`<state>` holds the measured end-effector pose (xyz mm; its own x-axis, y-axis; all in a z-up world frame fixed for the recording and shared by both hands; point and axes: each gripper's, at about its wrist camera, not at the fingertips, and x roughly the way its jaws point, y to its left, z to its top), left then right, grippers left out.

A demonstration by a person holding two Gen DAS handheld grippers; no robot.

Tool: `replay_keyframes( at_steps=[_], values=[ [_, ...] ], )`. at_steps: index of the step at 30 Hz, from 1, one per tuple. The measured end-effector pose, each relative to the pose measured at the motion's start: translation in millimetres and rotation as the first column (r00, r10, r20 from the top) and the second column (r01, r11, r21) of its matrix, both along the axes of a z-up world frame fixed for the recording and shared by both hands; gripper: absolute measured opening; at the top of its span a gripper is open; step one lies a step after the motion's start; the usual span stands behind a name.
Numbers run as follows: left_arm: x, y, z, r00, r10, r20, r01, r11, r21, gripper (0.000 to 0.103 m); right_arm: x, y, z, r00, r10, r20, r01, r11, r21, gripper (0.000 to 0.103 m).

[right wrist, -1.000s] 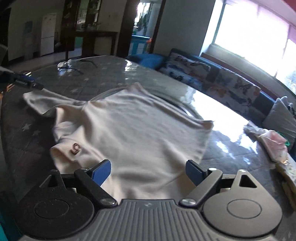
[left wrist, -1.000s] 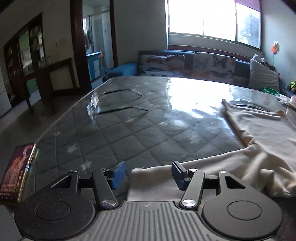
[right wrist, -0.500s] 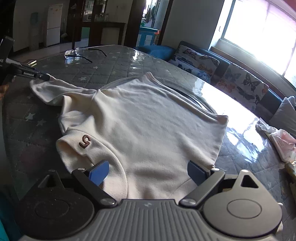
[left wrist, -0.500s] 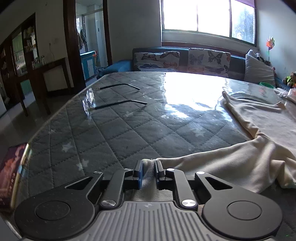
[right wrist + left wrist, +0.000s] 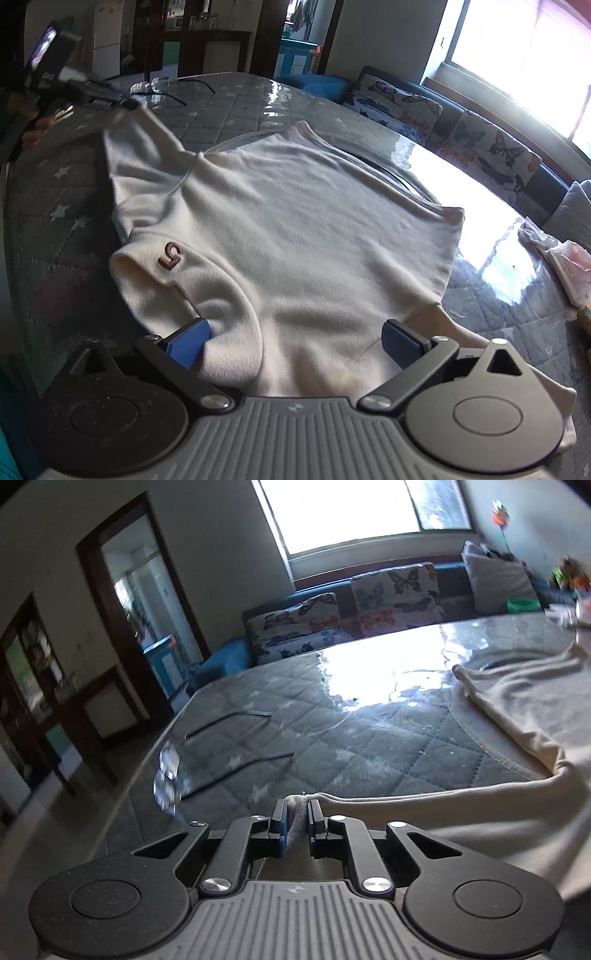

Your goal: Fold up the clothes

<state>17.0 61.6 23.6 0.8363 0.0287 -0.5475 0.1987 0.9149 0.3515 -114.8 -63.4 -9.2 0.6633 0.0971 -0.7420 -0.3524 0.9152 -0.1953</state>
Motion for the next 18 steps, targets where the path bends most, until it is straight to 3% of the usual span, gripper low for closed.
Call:
replay_keyframes(
  at_steps=[5,8,12,18],
  values=[
    [17.4,-9.1,-20.1,0.999,-0.001,-0.045,0.005,0.997,0.073,0.012,-3.2,0.0,2.3,1.000,0.010,-0.003,-0.010,1.000,-0.003,0.101],
    [16.8,-9.0,-23.0,0.999,0.002,-0.033,0.002,0.996,0.094,0.016,-6.2,-1.2,11.3,1.000,0.025,0.003,-0.025,1.000,0.011,0.101],
    [18.0,-5.7,-20.0,0.999,0.031,-0.032,-0.028,0.996,0.086,0.025,-6.3,-2.9,26.8,0.999,0.021,0.041,-0.023,0.998,0.053,0.101],
    [8.5,-7.8,0.9,0.998,0.067,-0.001,-0.067,0.998,0.009,0.028,7.6,-4.0,25.2,0.996,-0.041,0.076,0.036,0.997,0.066,0.101]
  ],
)
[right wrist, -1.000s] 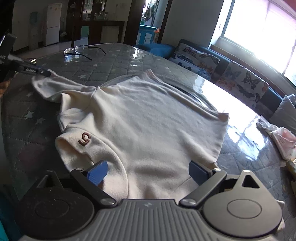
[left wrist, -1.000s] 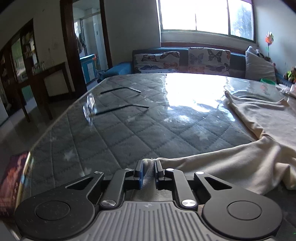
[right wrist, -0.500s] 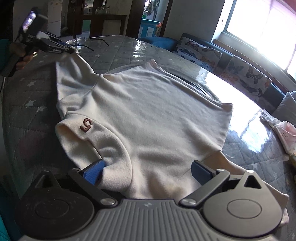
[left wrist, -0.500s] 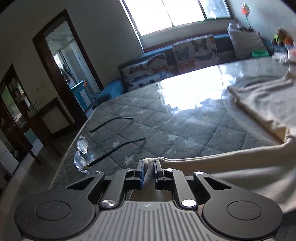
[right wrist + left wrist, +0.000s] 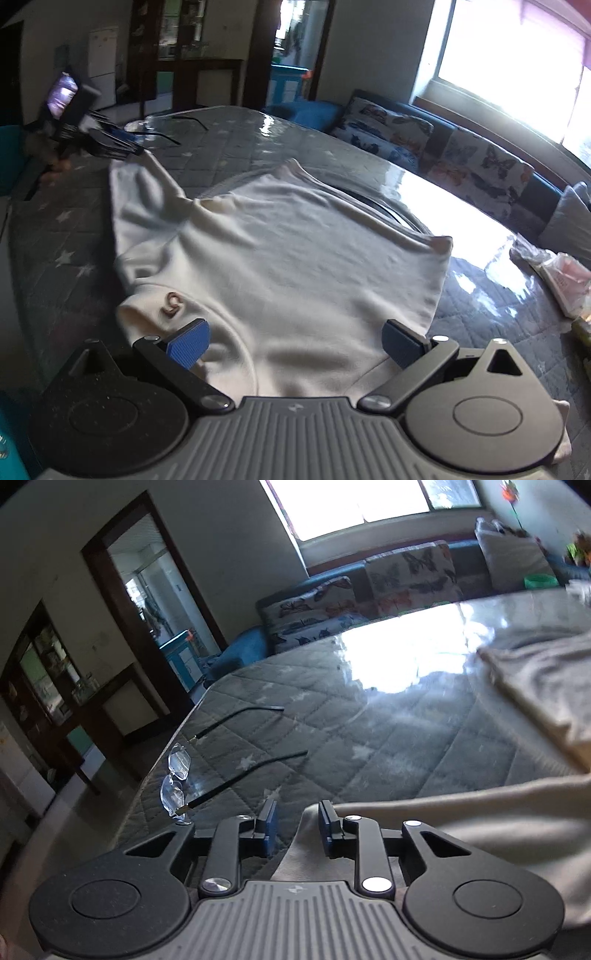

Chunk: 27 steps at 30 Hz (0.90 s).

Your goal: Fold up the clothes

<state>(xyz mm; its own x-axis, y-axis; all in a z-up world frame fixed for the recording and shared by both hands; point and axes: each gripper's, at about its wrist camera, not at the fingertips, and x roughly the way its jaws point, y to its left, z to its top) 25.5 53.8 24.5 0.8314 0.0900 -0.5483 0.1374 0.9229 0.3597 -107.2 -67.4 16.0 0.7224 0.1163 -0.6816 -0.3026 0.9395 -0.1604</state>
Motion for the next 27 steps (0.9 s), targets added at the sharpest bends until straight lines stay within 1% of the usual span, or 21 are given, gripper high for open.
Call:
replay_keyframes(
  at_steps=[2,4,5,8,11,13,15,16,19,21,24,27],
  values=[
    [-11.5,-8.4,9.3,0.999,-0.030,0.013,0.031,0.999,-0.033,0.027,4.2,-0.2,-5.6,1.000,-0.013,-0.006,0.013,1.000,-0.003,0.101],
    [-25.3,-18.6,17.5,0.996,-0.090,0.004,0.090,0.990,-0.105,0.027,6.5,0.3,-10.7,1.000,-0.018,-0.014,0.018,1.000,-0.003,0.101],
    [-32.3,-24.7,20.9,0.992,-0.126,-0.003,0.124,0.982,-0.145,0.027,7.2,0.7,-13.2,1.000,-0.020,-0.019,0.020,1.000,-0.004,0.101],
    [-51.8,-47.0,25.2,0.970,-0.241,-0.030,0.224,0.937,-0.268,0.027,6.9,1.6,-18.5,0.999,-0.022,-0.033,0.022,1.000,-0.010,0.101],
    [-64.7,-72.2,17.4,0.939,-0.340,-0.056,0.304,0.894,-0.329,0.028,5.1,2.3,-23.0,0.999,-0.028,-0.046,0.027,0.999,-0.018,0.101],
    [-72.6,-86.7,7.9,0.917,-0.392,-0.077,0.347,0.877,-0.333,0.027,3.5,2.4,-23.6,0.998,-0.030,-0.047,0.029,0.999,-0.016,0.101],
    [-79.5,-97.8,1.3,0.899,-0.428,-0.095,0.380,0.869,-0.317,0.028,2.2,2.8,-21.1,0.999,-0.033,-0.035,0.032,0.999,-0.018,0.101],
    [-83.1,-100.3,-0.7,0.894,-0.438,-0.099,0.390,0.867,-0.312,0.028,2.4,2.5,-19.1,0.999,-0.036,-0.025,0.036,0.999,-0.015,0.101],
    [-88.4,-100.9,-8.1,0.885,-0.451,-0.119,0.398,0.863,-0.311,0.028,4.5,1.8,-15.1,0.999,-0.050,-0.001,0.050,0.999,-0.004,0.101],
    [-93.5,-100.2,-8.1,0.879,-0.465,-0.110,0.419,0.861,-0.289,0.028,6.8,2.4,-16.4,0.998,-0.057,0.002,0.057,0.998,-0.002,0.101],
    [-102.9,-98.3,-7.7,0.875,-0.472,-0.110,0.434,0.864,-0.256,0.028,6.6,5.3,-24.7,0.999,-0.042,-0.034,0.041,0.999,-0.011,0.101],
    [-105.5,-98.0,-1.8,0.877,-0.468,-0.108,0.431,0.867,-0.252,0.028,-2.5,6.3,-28.3,0.999,-0.029,-0.044,0.028,0.999,-0.019,0.101]
  ],
)
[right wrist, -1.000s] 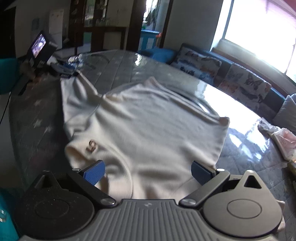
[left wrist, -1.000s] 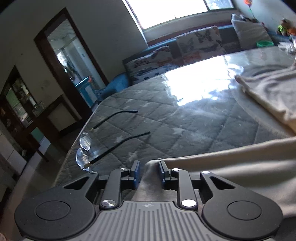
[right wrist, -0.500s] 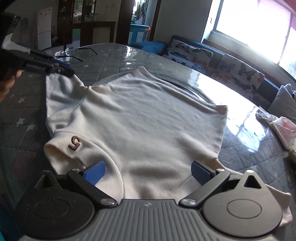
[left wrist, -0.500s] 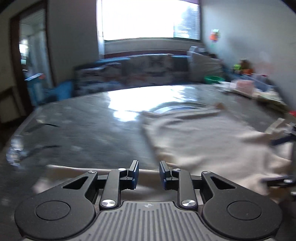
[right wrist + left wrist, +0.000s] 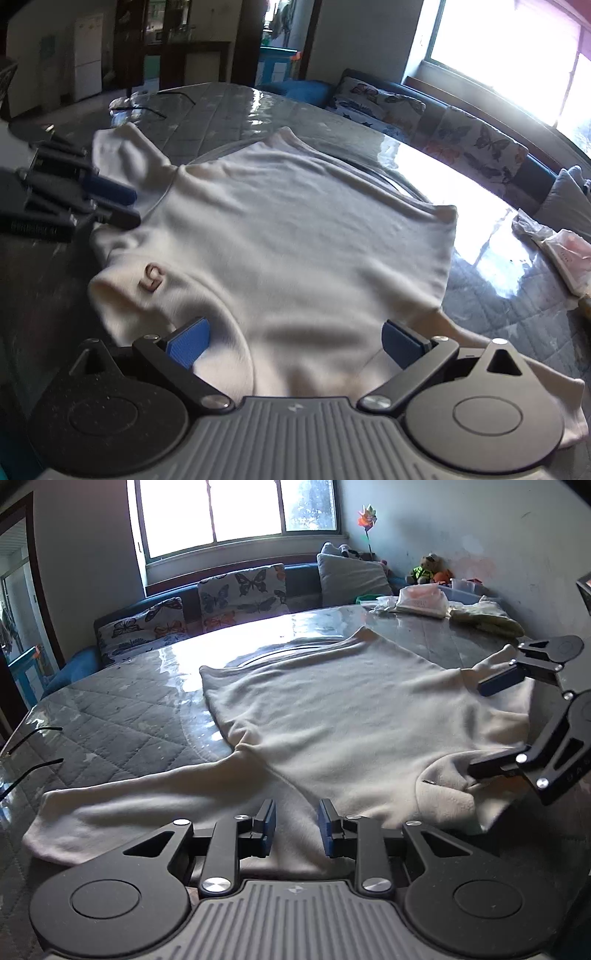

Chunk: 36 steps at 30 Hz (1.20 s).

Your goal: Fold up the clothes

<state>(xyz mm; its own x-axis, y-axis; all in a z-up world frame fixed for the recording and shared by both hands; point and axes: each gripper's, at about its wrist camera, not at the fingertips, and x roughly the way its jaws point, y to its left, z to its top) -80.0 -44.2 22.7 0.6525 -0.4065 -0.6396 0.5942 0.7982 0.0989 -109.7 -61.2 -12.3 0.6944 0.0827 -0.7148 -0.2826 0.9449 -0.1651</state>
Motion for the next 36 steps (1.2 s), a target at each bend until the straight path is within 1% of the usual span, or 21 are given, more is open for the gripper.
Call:
replay_keyframes(
  at_steps=[5,8,11,15,18,20,23,25,26,28,30,33,35,36],
  values=[
    [-1.6,-16.0,18.1,0.999,-0.029,0.037,0.031,0.997,-0.077,0.028,-8.6,-2.6,8.3,1.000,-0.004,0.015,0.003,1.000,0.010,0.101],
    [-1.1,-32.4,16.6,0.998,-0.069,0.015,0.070,0.991,-0.114,0.028,-8.8,-8.4,12.7,0.998,-0.043,0.035,0.042,0.999,0.034,0.101],
    [-7.8,-44.6,6.4,0.993,-0.119,-0.009,0.118,0.988,-0.102,0.028,-10.1,-14.6,8.0,0.997,-0.073,0.007,0.072,0.996,0.046,0.101],
    [-18.2,-46.9,-7.1,0.987,-0.152,-0.046,0.149,0.986,-0.070,0.028,-18.9,-16.5,2.9,0.998,-0.053,-0.029,0.055,0.997,0.046,0.101],
    [-22.1,-42.6,-9.5,0.986,-0.160,-0.044,0.157,0.985,-0.069,0.030,-22.1,-21.9,9.8,0.998,-0.055,-0.018,0.056,0.995,0.080,0.101],
    [-22.3,-41.1,-8.6,0.985,-0.165,-0.046,0.162,0.984,-0.068,0.031,-19.6,-29.9,16.2,0.997,-0.080,-0.006,0.081,0.990,0.114,0.101],
    [-21.4,-41.7,-8.4,0.985,-0.166,-0.046,0.162,0.985,-0.063,0.033,-12.6,-46.3,18.7,0.991,-0.131,0.008,0.129,0.982,0.141,0.101],
    [-21.6,-42.6,-8.5,0.985,-0.163,-0.047,0.160,0.985,-0.061,0.033,-6.5,-63.6,14.8,0.986,-0.169,-0.004,0.167,0.969,0.183,0.100],
    [-21.7,-42.9,-8.6,0.985,-0.164,-0.046,0.161,0.985,-0.058,0.033,-4.2,-73.5,13.3,0.982,-0.188,-0.028,0.190,0.957,0.218,0.100],
    [-21.8,-42.5,-8.4,0.985,-0.164,-0.046,0.161,0.985,-0.055,0.034,0.5,-94.7,10.7,0.971,-0.222,-0.091,0.239,0.924,0.300,0.100],
    [-21.3,-42.6,-7.5,0.985,-0.167,-0.049,0.164,0.985,-0.052,0.035,-4.6,-111.7,12.0,0.965,-0.239,-0.108,0.262,0.889,0.377,0.100],
    [-20.2,-45.6,0.0,0.982,-0.179,-0.055,0.176,0.983,-0.054,0.035,-10.7,-122.8,16.3,0.952,-0.296,-0.080,0.305,0.889,0.343,0.100],
    [-19.5,-48.7,8.3,0.981,-0.191,-0.039,0.188,0.979,-0.074,0.035,-13.3,-126.1,19.1,0.940,-0.336,-0.055,0.335,0.888,0.314,0.100],
    [-18.5,-50.4,12.3,0.981,-0.191,-0.027,0.188,0.979,-0.084,0.035,-13.7,-122.9,21.0,0.940,-0.339,-0.036,0.334,0.895,0.294,0.100]
  ],
)
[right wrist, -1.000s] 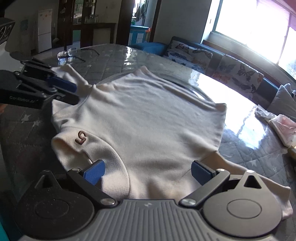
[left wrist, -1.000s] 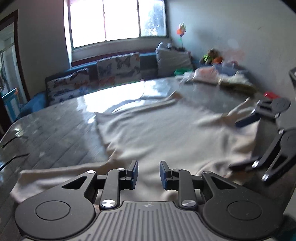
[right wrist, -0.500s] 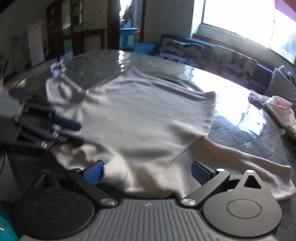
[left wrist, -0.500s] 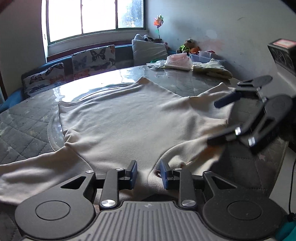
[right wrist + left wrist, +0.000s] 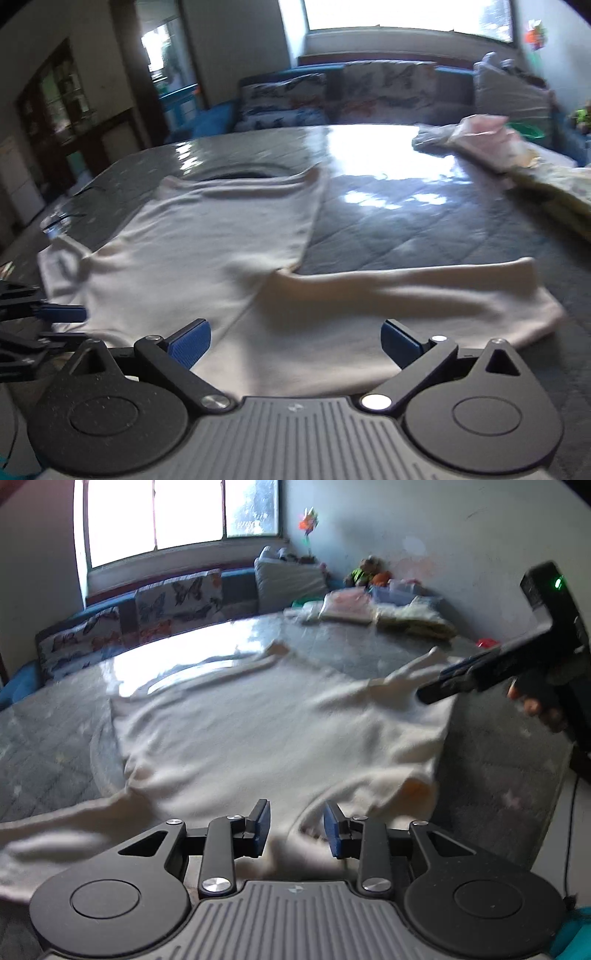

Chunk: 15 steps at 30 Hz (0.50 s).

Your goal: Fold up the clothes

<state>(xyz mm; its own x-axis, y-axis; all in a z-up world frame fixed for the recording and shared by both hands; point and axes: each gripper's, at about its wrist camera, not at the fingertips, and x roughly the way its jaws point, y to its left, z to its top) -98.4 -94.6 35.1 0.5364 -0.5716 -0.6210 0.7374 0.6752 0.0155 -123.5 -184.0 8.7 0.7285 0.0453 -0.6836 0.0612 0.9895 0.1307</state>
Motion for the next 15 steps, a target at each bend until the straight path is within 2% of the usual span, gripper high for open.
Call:
replay_keyframes(
  at_steps=[3,8,11,15],
  values=[
    [5.9,-6.6,5.5,1.000,0.011,0.006,-0.011,1.000,-0.019,0.035,1.5,27.4,4.4,0.996,0.081,0.034,-0.078,0.992,-0.103,0.100],
    [2.5,-11.9,-2.3,0.999,-0.029,-0.020,0.029,0.999,0.014,0.035,9.5,76.8,-2.0,0.973,0.229,0.035,-0.214,0.947,-0.240,0.100],
    [-2.3,-10.1,-10.2,0.999,-0.030,-0.042,0.032,0.998,0.045,0.035,11.2,94.2,-11.5,0.960,0.279,0.005,-0.266,0.918,-0.293,0.100],
    [-10.4,-6.4,-13.7,0.997,-0.063,-0.034,0.065,0.995,0.070,0.037,-0.5,107.8,-21.6,0.940,0.339,-0.040,-0.330,0.875,-0.355,0.099]
  ],
)
